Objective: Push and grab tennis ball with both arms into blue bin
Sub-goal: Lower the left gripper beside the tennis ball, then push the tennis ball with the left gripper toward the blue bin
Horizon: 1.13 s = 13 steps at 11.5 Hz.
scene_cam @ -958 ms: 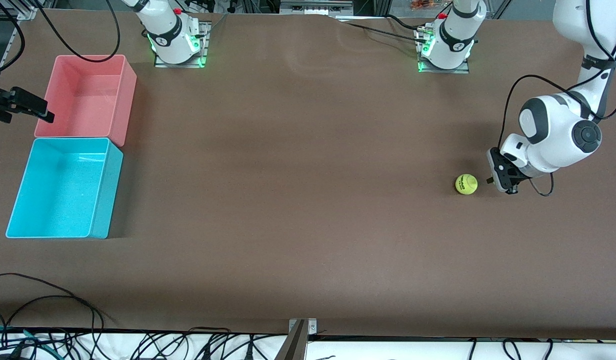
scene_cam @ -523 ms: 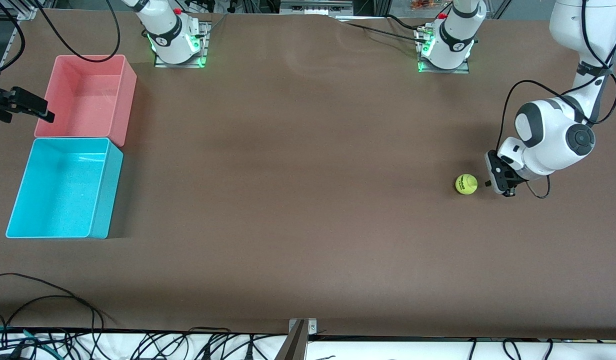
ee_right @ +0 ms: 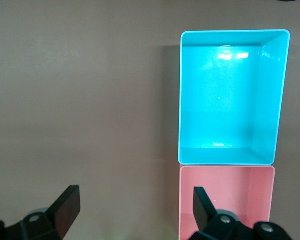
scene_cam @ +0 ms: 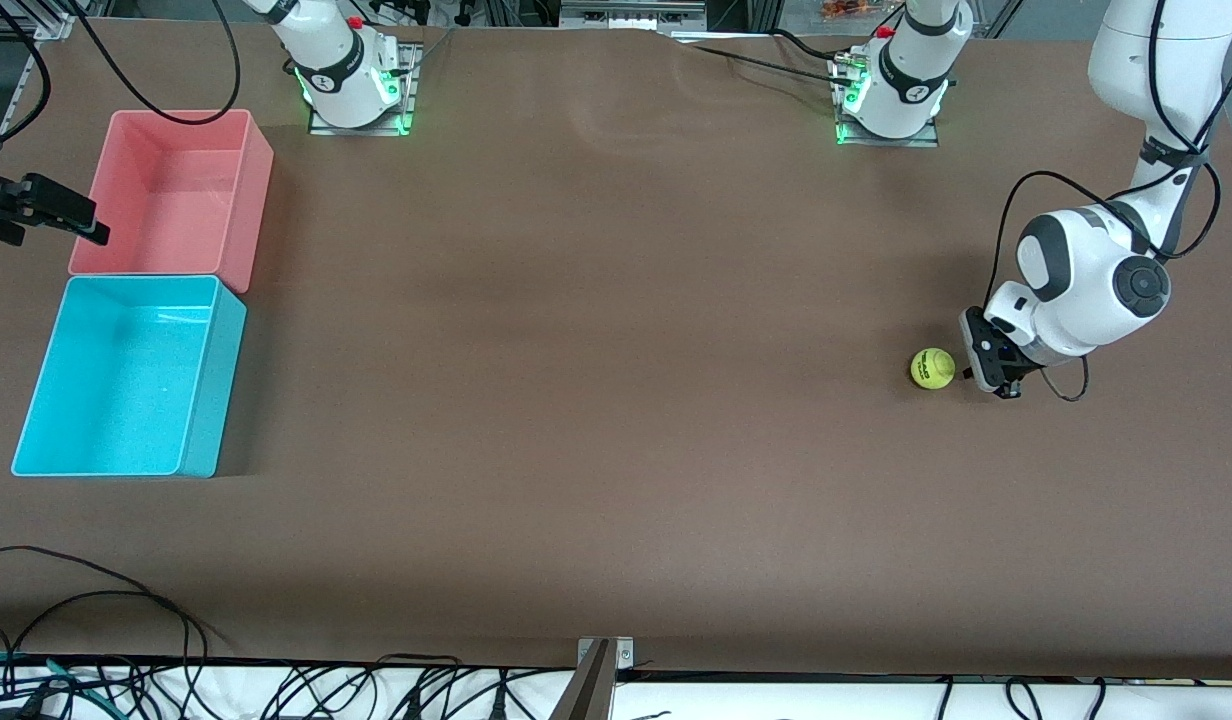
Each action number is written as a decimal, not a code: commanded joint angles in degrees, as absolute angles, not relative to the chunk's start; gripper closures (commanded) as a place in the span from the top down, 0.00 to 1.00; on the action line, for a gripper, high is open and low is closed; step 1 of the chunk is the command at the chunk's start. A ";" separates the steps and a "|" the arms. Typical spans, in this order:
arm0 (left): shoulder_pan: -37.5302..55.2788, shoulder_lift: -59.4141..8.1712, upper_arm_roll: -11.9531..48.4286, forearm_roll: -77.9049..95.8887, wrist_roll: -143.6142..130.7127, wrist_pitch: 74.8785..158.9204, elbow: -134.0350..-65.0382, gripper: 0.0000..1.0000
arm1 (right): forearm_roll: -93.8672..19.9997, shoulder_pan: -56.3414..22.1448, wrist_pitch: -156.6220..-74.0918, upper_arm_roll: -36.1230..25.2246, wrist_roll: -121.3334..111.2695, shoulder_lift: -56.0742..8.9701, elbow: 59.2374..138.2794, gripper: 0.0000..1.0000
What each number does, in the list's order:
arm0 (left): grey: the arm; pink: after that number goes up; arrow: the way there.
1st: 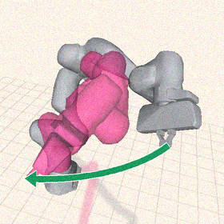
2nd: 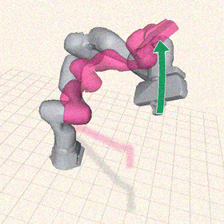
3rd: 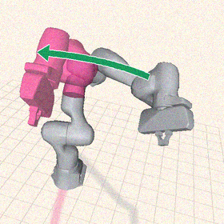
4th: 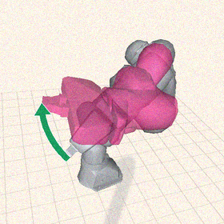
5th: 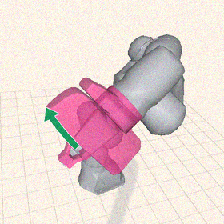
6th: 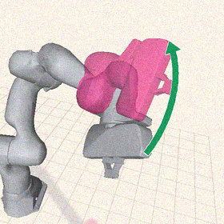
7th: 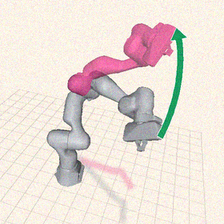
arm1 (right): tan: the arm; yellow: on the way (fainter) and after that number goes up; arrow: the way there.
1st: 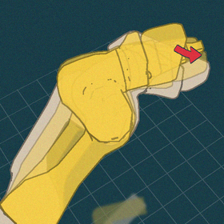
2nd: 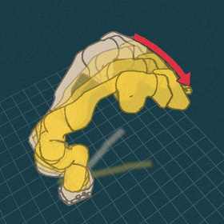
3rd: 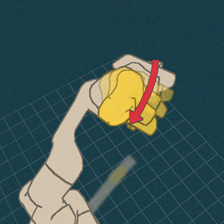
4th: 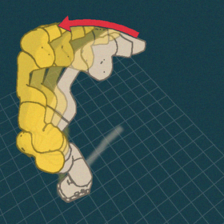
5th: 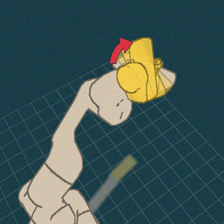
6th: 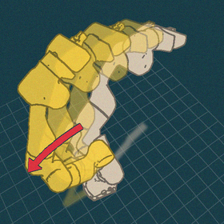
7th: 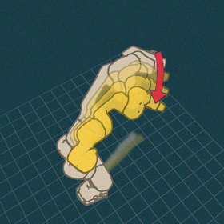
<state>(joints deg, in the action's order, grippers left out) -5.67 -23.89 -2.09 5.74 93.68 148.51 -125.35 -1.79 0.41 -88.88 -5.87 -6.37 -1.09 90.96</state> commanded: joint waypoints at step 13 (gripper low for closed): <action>5.54 -29.10 7.21 -2.81 42.69 149.69 -118.48 0.00 | -2.72 0.44 -87.89 -5.80 -6.59 -1.32 89.91 1.00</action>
<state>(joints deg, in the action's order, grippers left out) 7.42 -29.61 7.61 -0.79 40.49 152.53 -119.53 -1.80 0.33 -88.77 -5.78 -6.39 -1.13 90.94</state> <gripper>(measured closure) 0.991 0.000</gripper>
